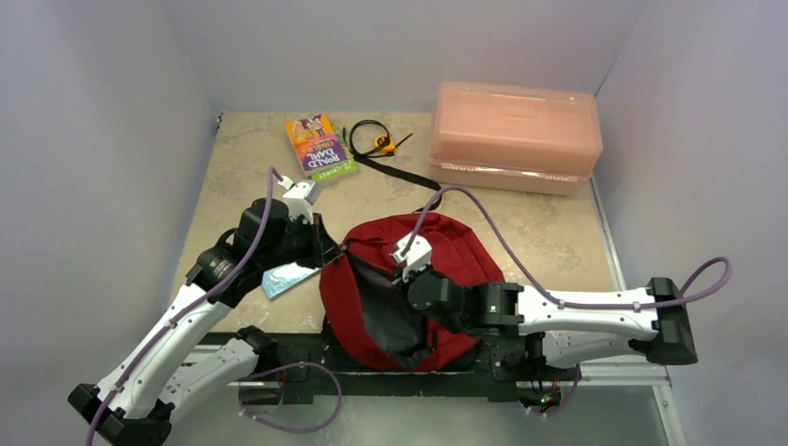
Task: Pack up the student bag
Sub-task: Unzip the student bag at the center of the board.
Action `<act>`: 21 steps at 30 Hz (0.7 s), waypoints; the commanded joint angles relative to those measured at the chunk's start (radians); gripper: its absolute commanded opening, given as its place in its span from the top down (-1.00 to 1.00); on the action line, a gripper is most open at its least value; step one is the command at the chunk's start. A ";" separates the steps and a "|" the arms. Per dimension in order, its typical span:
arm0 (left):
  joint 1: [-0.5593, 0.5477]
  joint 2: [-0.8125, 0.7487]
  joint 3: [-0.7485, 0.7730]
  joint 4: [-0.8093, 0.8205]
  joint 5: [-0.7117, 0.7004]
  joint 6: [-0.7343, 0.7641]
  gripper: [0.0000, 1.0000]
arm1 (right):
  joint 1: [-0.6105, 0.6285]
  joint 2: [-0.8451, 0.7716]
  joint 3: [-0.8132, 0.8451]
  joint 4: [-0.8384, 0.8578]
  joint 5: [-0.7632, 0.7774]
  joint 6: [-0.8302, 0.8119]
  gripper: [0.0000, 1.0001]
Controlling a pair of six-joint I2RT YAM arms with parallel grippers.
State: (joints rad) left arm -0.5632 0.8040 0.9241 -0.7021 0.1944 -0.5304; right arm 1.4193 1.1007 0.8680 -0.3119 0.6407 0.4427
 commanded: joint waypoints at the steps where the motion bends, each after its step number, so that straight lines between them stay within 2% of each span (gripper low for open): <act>1: 0.003 -0.024 0.056 0.061 0.046 0.004 1.00 | 0.000 0.092 0.073 0.077 -0.034 -0.048 0.42; 4: 0.004 -0.024 0.055 0.057 0.059 0.004 1.00 | 0.000 0.149 0.109 0.102 -0.036 -0.081 0.00; 10: 0.004 -0.021 0.026 0.086 0.107 -0.021 1.00 | -0.006 0.242 0.167 0.159 -0.058 -0.154 -0.58; 18: 0.003 -0.042 0.024 0.063 0.102 -0.008 1.00 | -0.069 0.375 0.260 0.121 0.012 -0.209 -0.64; 21: 0.003 -0.053 0.026 0.045 0.092 -0.001 1.00 | -0.085 0.350 0.248 0.126 -0.021 -0.255 -0.83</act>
State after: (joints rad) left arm -0.5632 0.7864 0.9237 -0.7010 0.2657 -0.5381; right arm 1.3499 1.4860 1.0821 -0.2058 0.6102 0.2604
